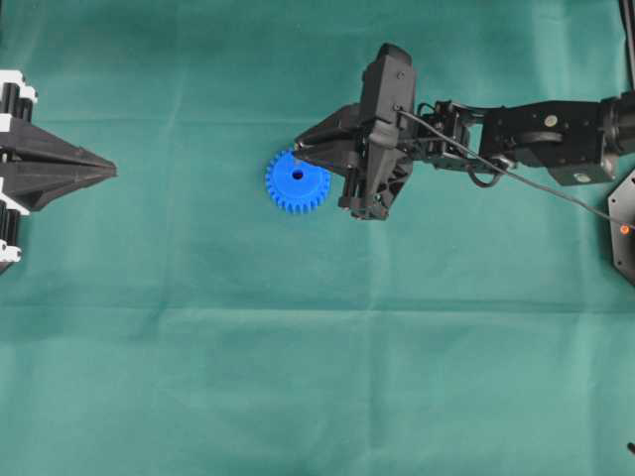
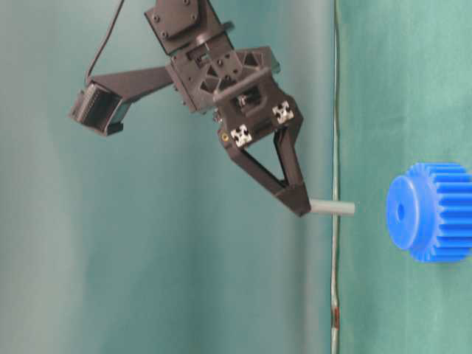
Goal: Insert the shaft placed at a random location into the center hole of the medium gear at another random location.
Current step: 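Carry the held shaft left over the blue gear's center hole, then lower the shaft into the gear's center hole with the right gripper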
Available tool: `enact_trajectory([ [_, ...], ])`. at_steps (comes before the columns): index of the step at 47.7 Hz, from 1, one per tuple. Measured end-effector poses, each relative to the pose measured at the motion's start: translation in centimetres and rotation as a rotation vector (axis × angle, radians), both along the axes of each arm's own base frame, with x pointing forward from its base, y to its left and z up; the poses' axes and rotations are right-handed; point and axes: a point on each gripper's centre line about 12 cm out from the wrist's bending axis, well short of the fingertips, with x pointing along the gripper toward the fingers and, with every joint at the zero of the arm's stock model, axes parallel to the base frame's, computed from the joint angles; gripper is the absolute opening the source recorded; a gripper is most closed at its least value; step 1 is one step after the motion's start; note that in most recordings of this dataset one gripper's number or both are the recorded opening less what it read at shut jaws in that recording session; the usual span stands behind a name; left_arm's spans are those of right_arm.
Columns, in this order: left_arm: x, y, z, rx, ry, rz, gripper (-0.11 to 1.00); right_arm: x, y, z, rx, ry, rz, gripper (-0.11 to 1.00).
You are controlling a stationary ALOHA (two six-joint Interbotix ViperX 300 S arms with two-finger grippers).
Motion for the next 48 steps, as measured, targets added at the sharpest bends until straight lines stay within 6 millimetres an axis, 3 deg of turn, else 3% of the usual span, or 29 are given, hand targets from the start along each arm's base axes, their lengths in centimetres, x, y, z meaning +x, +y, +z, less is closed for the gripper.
enact_trajectory([
  [18,0.0,0.0,0.0,0.000,-0.002,0.000,0.00,0.0,0.0,-0.3,0.000,0.008,0.001,0.13],
  [30,0.0,0.0,0.0,-0.002,0.000,0.000,0.00,0.4,0.0,-3.1,0.008,0.070,0.001,0.13],
  [48,0.0,0.0,0.0,0.002,-0.002,0.000,0.00,0.6,0.0,-3.2,0.009,0.064,-0.002,0.13],
])
